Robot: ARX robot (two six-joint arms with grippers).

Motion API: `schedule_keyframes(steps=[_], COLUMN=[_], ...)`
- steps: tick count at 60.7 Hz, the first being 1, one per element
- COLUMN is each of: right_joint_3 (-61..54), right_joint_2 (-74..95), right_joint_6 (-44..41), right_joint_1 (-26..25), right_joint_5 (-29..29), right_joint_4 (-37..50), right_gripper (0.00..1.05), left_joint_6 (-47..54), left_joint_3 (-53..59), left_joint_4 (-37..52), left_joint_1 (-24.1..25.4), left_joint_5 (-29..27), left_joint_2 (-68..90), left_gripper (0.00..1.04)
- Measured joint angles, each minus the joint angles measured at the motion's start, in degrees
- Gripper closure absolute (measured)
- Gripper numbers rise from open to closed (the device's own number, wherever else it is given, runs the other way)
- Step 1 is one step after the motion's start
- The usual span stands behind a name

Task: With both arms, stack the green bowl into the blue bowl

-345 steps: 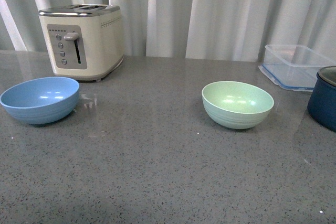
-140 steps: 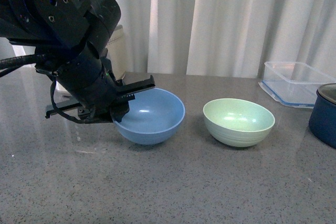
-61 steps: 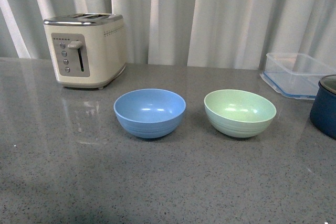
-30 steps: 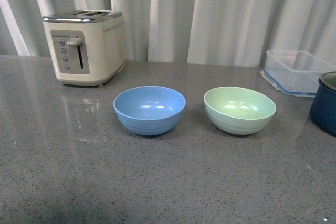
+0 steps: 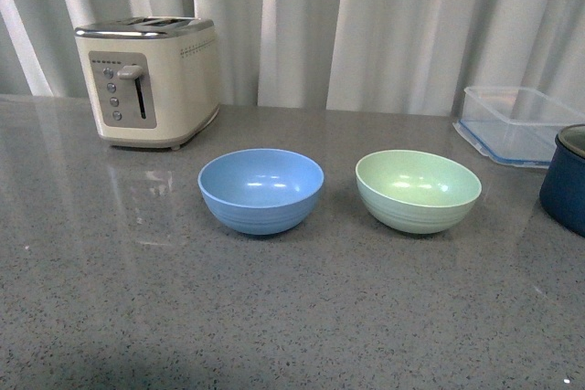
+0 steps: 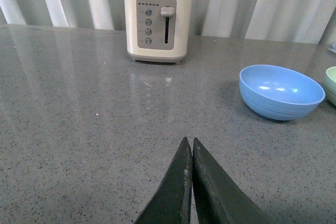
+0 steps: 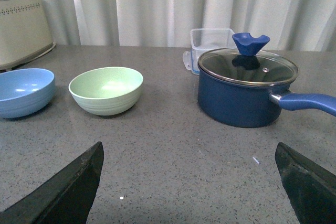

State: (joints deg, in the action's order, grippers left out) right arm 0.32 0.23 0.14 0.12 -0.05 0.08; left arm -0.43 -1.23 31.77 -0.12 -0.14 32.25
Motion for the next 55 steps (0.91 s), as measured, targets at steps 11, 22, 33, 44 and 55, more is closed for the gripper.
schedule_keyframes(steps=[11,22,33,44,55], right_joint_3=[0.0,0.0,0.0,0.0,0.0], right_joint_2=[0.0,0.0,0.0,0.0,0.0], right_joint_6=[0.0,0.0,0.0,0.0,0.0], right_joint_1=[0.0,0.0,0.0,0.0,0.0], right_joint_5=[0.0,0.0,0.0,0.0,0.0], right_joint_4=[0.0,0.0,0.0,0.0,0.0], right_gripper=[0.10,0.10,0.10,0.10,0.10], left_joint_6=[0.0,0.0,0.0,0.0,0.0], left_joint_3=[0.0,0.0,0.0,0.0,0.0], left_joint_4=[-5.5,-11.1,-15.3,-18.5,-21.1], left_joint_1=[0.0,0.0,0.0,0.0,0.0], left_joint_5=[0.0,0.0,0.0,0.0,0.0], left_joint_2=[-5.9,-11.7,-16.0,-19.2,-21.8], left_gripper=[1.01,1.01,1.01,1.01,1.01])
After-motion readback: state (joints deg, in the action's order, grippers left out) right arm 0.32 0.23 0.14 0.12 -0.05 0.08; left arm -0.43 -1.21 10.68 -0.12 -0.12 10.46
